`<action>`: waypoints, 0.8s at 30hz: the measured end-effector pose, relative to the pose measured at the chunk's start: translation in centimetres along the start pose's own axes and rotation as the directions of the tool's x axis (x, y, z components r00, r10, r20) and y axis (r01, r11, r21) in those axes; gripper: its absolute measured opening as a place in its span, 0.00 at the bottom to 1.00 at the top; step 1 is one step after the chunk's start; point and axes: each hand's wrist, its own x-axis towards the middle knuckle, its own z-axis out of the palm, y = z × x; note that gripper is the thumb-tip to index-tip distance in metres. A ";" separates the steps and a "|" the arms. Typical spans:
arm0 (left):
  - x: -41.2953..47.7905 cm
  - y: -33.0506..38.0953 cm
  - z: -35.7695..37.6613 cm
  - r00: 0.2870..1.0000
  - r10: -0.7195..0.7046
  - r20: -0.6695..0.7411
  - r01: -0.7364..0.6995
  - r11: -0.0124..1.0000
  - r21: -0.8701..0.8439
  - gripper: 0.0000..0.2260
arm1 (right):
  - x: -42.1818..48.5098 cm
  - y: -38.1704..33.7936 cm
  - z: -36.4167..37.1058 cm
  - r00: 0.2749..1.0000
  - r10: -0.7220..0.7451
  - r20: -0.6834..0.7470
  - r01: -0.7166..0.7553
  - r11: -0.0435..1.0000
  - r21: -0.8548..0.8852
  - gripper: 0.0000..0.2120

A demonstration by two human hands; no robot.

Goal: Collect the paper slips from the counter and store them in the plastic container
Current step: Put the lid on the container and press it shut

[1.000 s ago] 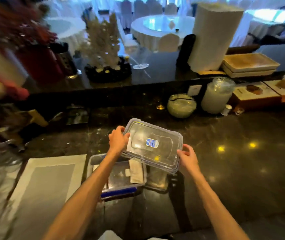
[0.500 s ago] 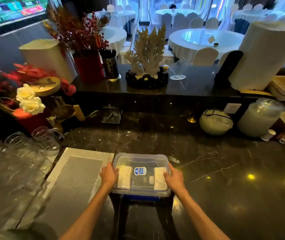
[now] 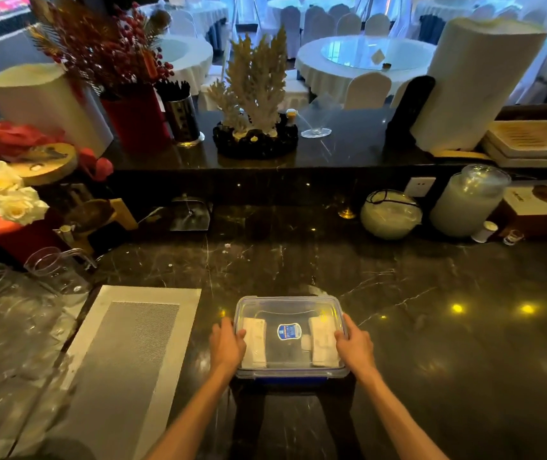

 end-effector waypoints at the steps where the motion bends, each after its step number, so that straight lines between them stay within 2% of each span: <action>1: -0.6 0.3 0.8 1.000 0.020 0.017 -0.020 1.000 -0.011 0.13 | -0.2 0.9 -0.8 1.000 0.007 -0.019 -0.007 1.000 -0.020 0.26; 10: -4.2 1.4 5.3 0.991 0.119 0.057 -0.120 0.993 0.005 0.12 | -2.6 6.1 -5.2 0.999 0.002 -0.044 -0.002 1.000 -0.001 0.25; 14: -5.1 1.1 6.0 0.994 0.091 0.065 -0.091 0.996 -0.001 0.12 | -3.1 6.8 -5.8 0.999 -0.013 -0.052 0.011 1.000 -0.029 0.25; 20: -5.1 0.4 6.5 0.995 0.038 0.087 -0.034 0.998 -0.053 0.14 | -3.4 7.0 -6.0 1.000 -0.022 -0.013 0.022 1.000 0.014 0.24; 24: -5.3 0.8 6.7 0.997 0.014 0.074 -0.012 1.000 -0.026 0.15 | -3.4 6.9 -6.2 1.000 0.003 -0.001 -0.003 0.999 0.051 0.25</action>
